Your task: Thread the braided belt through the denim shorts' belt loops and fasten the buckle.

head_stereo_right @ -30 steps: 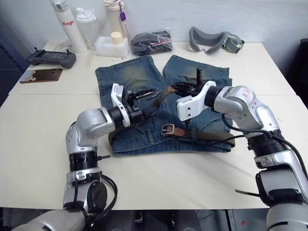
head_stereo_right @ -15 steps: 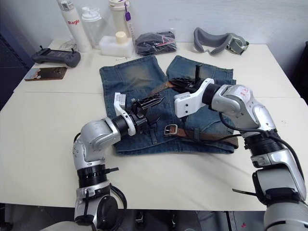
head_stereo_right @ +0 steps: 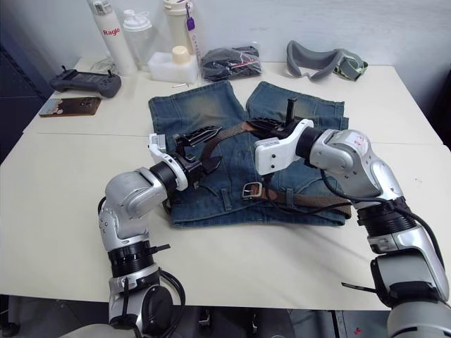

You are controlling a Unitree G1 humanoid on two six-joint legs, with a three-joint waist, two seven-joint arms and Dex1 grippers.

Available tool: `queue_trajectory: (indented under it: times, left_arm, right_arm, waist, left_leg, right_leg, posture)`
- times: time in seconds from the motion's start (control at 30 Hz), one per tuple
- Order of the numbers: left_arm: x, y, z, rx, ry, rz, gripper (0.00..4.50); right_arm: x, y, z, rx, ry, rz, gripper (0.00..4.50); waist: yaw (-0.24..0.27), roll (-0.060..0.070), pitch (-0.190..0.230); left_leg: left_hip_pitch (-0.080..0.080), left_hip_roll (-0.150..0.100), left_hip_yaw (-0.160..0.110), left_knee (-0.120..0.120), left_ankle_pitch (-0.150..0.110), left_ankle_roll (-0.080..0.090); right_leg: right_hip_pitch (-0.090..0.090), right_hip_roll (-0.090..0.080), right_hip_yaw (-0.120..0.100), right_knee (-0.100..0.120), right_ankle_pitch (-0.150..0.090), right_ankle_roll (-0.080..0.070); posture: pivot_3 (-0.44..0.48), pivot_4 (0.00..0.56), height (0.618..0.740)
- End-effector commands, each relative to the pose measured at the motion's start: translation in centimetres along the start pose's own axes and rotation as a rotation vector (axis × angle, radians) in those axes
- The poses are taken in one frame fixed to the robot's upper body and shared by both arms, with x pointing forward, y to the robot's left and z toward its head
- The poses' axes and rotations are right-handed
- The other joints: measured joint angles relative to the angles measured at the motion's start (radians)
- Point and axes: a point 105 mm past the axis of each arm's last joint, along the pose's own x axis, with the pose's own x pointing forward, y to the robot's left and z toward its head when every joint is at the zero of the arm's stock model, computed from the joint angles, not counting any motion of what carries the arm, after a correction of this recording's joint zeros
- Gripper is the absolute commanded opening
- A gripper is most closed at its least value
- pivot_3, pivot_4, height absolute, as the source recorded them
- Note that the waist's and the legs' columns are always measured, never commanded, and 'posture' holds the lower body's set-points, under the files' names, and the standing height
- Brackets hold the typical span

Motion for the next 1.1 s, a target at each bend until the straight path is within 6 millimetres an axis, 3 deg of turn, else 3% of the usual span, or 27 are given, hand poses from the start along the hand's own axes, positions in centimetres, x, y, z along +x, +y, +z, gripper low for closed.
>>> queue_trajectory:
  times: [0.03,0.4,0.63,0.73,0.97,1.1]
  left_arm:
    - [0.7,-1.1,-1.0,-0.054,0.037,-0.101,4.43]
    - [1.6,-1.3,-1.3,-0.062,0.092,-0.137,4.43]
    - [1.7,-1.5,-1.3,-0.062,0.100,-0.148,4.43]
    - [1.8,-1.7,-1.5,-0.065,0.101,-0.151,3.54]
    - [1.9,-1.5,-1.6,-0.061,0.116,-0.144,0.22]
    - [1.8,-1.2,-1.2,-0.045,0.116,-0.128,0.05]
  right_arm:
    - [-0.5,-1.9,0.7,0.015,-0.028,-0.067,0.00]
    - [-0.7,-1.6,2.1,0.131,-0.076,-0.049,0.00]
    - [-0.9,-1.1,1.4,0.120,-0.035,-0.037,0.00]
    - [-0.9,-1.1,1.5,0.117,-0.032,-0.039,0.00]
    - [-0.8,-0.8,1.8,0.116,-0.041,-0.036,0.00]
    - [-1.0,-0.3,1.8,0.141,-0.046,-0.014,0.00]
  waist:
    - [0.000,0.000,0.000]
    - [0.000,0.000,0.000]
    - [0.000,0.000,0.000]
    - [0.000,0.000,0.000]
    - [0.000,0.000,0.000]
    - [0.000,0.000,0.000]
  left_leg:
    - [0.000,0.000,0.000,0.000,0.000,0.000]
    - [0.000,0.000,0.000,0.000,0.000,0.000]
    - [0.000,0.000,0.000,0.000,0.000,0.000]
    - [0.000,0.000,0.000,0.000,0.000,0.000]
    - [0.000,0.000,0.000,0.000,0.000,0.000]
    - [0.000,0.000,0.000,0.000,0.000,0.000]
  right_leg:
    - [0.000,0.000,0.000,0.000,0.000,0.000]
    - [0.000,0.000,0.000,0.000,0.000,0.000]
    - [0.000,0.000,0.000,0.000,0.000,0.000]
    - [0.000,0.000,0.000,0.000,0.000,0.000]
    - [0.000,0.000,0.000,0.000,0.000,0.000]
    - [0.000,0.000,0.000,0.000,0.000,0.000]
  posture:
    - [0.000,0.150,0.656]
    - [0.000,0.150,0.656]
    - [0.000,0.150,0.656]
    - [0.000,0.150,0.656]
    - [0.000,0.150,0.656]
    - [0.000,0.150,0.656]
